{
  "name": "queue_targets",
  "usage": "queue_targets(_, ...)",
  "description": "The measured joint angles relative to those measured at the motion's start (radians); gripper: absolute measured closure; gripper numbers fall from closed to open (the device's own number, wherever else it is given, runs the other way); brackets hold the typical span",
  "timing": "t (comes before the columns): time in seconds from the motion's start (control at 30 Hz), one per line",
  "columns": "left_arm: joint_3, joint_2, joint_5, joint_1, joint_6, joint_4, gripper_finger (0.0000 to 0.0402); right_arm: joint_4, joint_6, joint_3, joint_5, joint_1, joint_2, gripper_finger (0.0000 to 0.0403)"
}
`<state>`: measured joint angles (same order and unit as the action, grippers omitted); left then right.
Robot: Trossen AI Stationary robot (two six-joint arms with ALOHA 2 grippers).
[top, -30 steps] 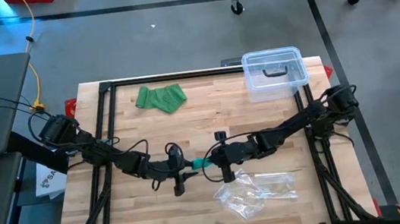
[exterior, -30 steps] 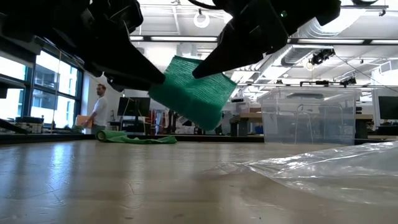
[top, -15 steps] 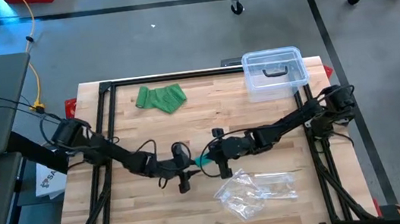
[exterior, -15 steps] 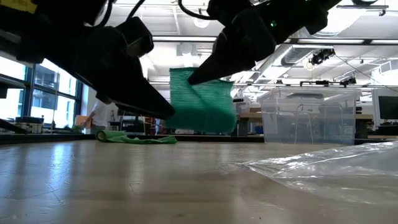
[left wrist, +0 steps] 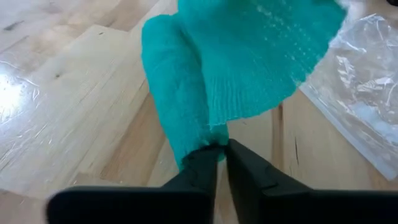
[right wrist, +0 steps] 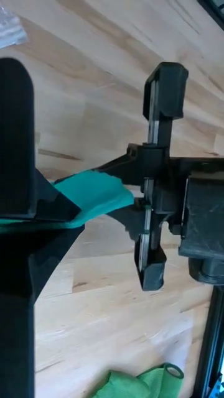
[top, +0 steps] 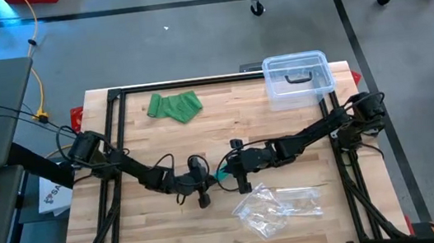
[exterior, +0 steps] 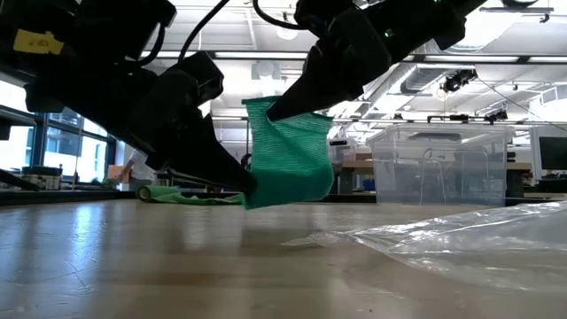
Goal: Roll bandage
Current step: Roll the blue bandage
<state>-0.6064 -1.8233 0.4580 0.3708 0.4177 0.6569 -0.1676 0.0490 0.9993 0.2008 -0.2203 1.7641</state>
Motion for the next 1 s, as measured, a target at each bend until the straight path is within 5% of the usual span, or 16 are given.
queue_targets(1.0,0.001,0.001,-0.066,-0.026,0.024,-0.142,0.0388,-0.047,-0.165,0.001,-0.110,0.163,0.057,0.0402)
